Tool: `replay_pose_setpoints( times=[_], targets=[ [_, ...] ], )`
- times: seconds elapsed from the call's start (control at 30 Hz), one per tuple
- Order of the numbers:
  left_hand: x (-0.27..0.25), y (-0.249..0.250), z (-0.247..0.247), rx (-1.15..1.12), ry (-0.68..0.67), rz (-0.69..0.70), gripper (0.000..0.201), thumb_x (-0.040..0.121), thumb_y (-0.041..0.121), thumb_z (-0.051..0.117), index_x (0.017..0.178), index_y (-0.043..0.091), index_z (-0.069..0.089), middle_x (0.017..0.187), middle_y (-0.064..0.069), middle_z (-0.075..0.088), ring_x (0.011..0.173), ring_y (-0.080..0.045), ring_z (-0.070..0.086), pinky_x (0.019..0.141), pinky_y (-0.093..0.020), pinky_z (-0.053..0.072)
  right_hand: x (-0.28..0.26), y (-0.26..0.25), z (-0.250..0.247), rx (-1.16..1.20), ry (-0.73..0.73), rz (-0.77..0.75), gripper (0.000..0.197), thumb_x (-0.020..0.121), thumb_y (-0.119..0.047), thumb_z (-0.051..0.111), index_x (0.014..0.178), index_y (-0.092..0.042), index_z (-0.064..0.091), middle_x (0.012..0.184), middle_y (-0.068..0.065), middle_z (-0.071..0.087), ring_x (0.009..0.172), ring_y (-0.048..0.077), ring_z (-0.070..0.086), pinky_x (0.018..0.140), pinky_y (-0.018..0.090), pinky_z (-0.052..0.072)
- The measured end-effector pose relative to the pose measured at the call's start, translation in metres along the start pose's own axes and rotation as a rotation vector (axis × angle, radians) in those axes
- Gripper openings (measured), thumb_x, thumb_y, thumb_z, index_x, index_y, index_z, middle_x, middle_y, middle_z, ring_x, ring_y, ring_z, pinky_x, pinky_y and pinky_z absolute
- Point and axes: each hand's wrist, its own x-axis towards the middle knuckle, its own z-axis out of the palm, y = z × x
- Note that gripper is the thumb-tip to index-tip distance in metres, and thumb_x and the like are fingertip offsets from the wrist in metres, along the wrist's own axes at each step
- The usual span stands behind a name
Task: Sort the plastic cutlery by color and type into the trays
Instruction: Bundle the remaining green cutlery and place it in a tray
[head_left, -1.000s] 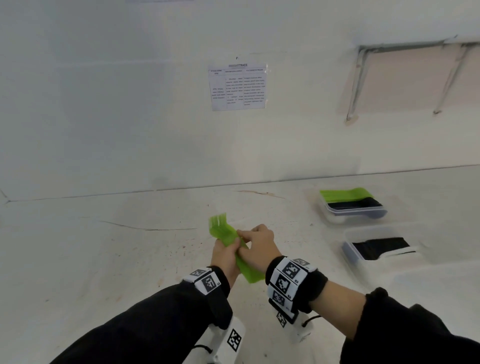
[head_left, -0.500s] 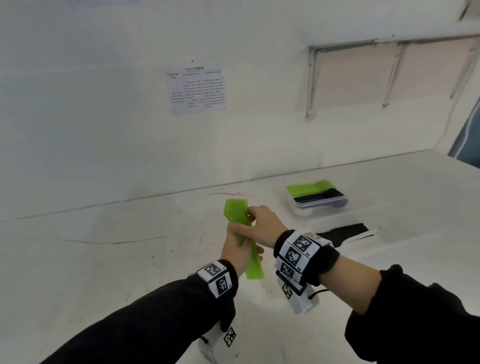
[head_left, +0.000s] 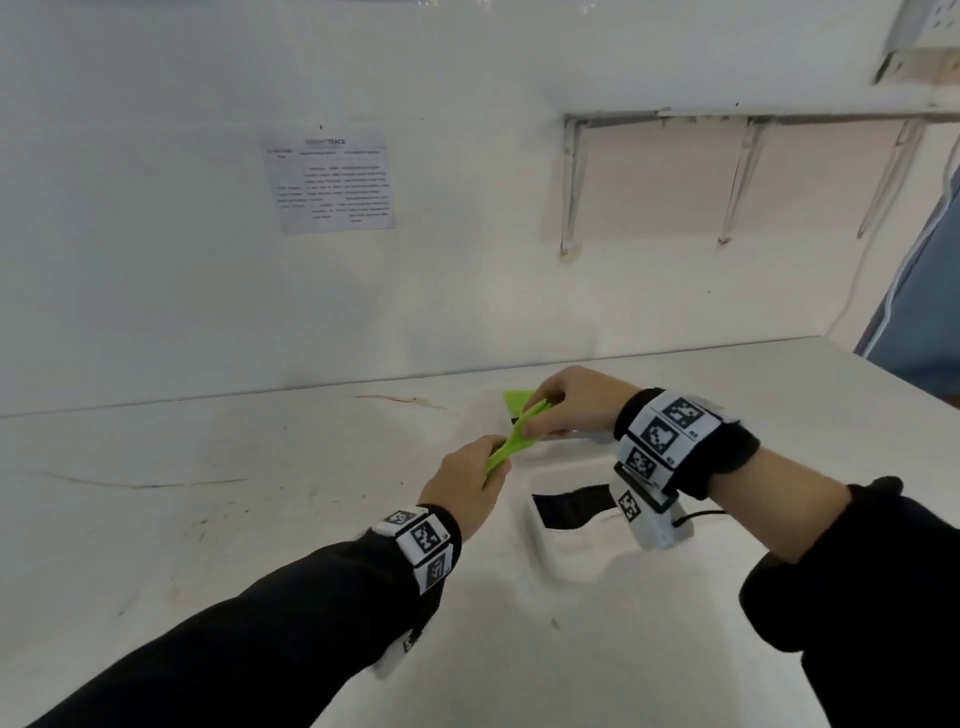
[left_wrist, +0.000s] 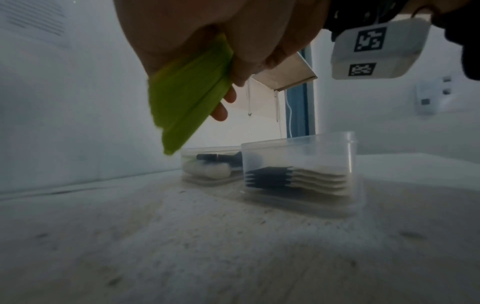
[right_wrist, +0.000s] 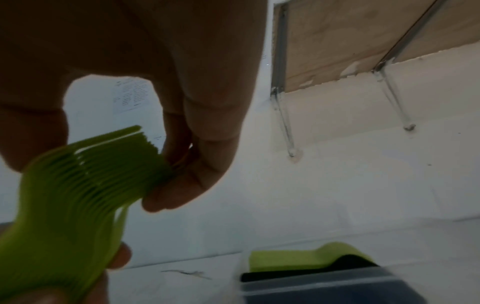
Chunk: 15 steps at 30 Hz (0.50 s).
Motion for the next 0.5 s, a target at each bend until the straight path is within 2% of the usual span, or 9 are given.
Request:
replay_pose_setpoints(
  times=[0.07, 0.1, 0.17, 0.23, 0.3, 0.33, 0.43, 0.5],
  targets=[
    [0.003, 0.008, 0.012, 0.058, -0.02, -0.021, 0.029, 0.096, 0.026, 0.046, 0.123, 0.018, 0.053, 0.113, 0.0, 0.059, 0.103, -0.02, 0.055, 0.084, -0.027, 0.042, -0.005, 0.018, -0.009, -0.047, -0.058, -0.012, 0.017, 0.077, -0.027, 0.074, 0.09, -0.018, 0.067, 0.069, -0.004, 0.059, 0.064, 0.009, 0.053, 0.06, 0.013, 0.041],
    [0.004, 0.011, 0.019, 0.114, -0.048, -0.02, 0.03, 0.097, 0.027, 0.045, 0.125, 0.019, 0.051, 0.118, 0.001, 0.057, 0.106, -0.02, 0.055, 0.087, -0.029, 0.043, -0.007, 0.027, -0.012, -0.1, -0.095, -0.011, 0.017, 0.078, -0.027, 0.073, 0.092, -0.021, 0.065, 0.073, -0.005, 0.059, 0.069, 0.011, 0.053, 0.062, 0.014, 0.04],
    [0.007, 0.018, 0.032, 0.256, -0.109, -0.003, 0.032, 0.098, 0.024, 0.04, 0.13, 0.019, 0.046, 0.126, -0.001, 0.053, 0.111, -0.022, 0.053, 0.091, -0.032, 0.042, -0.009, 0.042, -0.013, -0.272, -0.138, -0.016, 0.028, 0.079, -0.028, 0.071, 0.105, -0.022, 0.063, 0.089, -0.007, 0.059, 0.087, 0.012, 0.053, 0.073, 0.018, 0.04],
    [0.011, 0.026, 0.044, 0.429, -0.158, 0.02, 0.037, 0.097, 0.017, 0.038, 0.134, 0.019, 0.041, 0.131, -0.002, 0.049, 0.116, -0.024, 0.05, 0.092, -0.034, 0.039, -0.011, 0.052, -0.011, -0.442, -0.151, -0.062, 0.045, 0.079, -0.035, 0.07, 0.121, -0.022, 0.058, 0.112, -0.008, 0.058, 0.107, 0.012, 0.052, 0.091, 0.02, 0.039],
    [0.014, 0.036, 0.055, 0.567, -0.165, 0.044, 0.041, 0.096, 0.012, 0.035, 0.137, 0.016, 0.036, 0.133, -0.003, 0.048, 0.119, -0.025, 0.047, 0.094, -0.036, 0.035, -0.013, 0.06, -0.009, -0.516, -0.17, -0.122, 0.055, 0.078, -0.042, 0.069, 0.128, -0.024, 0.054, 0.125, -0.008, 0.058, 0.118, 0.013, 0.052, 0.102, 0.027, 0.04],
    [0.016, 0.04, 0.06, 0.586, -0.151, 0.036, 0.041, 0.096, 0.011, 0.034, 0.137, 0.015, 0.033, 0.132, -0.004, 0.049, 0.118, -0.025, 0.047, 0.094, -0.036, 0.035, -0.013, 0.063, -0.009, -0.505, -0.174, -0.149, 0.055, 0.078, -0.042, 0.069, 0.128, -0.025, 0.054, 0.124, -0.008, 0.06, 0.116, 0.014, 0.054, 0.102, 0.028, 0.041],
    [0.018, 0.047, 0.07, 0.478, -0.059, -0.033, 0.046, 0.095, 0.011, 0.037, 0.139, 0.018, 0.024, 0.12, -0.005, 0.059, 0.103, -0.027, 0.057, 0.088, -0.033, 0.037, -0.014, 0.071, -0.012, -0.445, -0.153, -0.202, 0.055, 0.08, -0.033, 0.07, 0.13, -0.023, 0.051, 0.115, -0.005, 0.064, 0.1, 0.008, 0.055, 0.095, 0.023, 0.041],
    [0.018, 0.05, 0.075, 0.391, -0.028, -0.026, 0.047, 0.094, 0.014, 0.043, 0.137, 0.021, 0.024, 0.117, -0.002, 0.059, 0.099, -0.026, 0.057, 0.088, -0.031, 0.035, -0.014, 0.075, -0.011, -0.514, -0.155, -0.201, 0.059, 0.078, -0.034, 0.071, 0.132, -0.022, 0.049, 0.115, -0.004, 0.062, 0.098, 0.01, 0.054, 0.093, 0.025, 0.044]
  ],
)
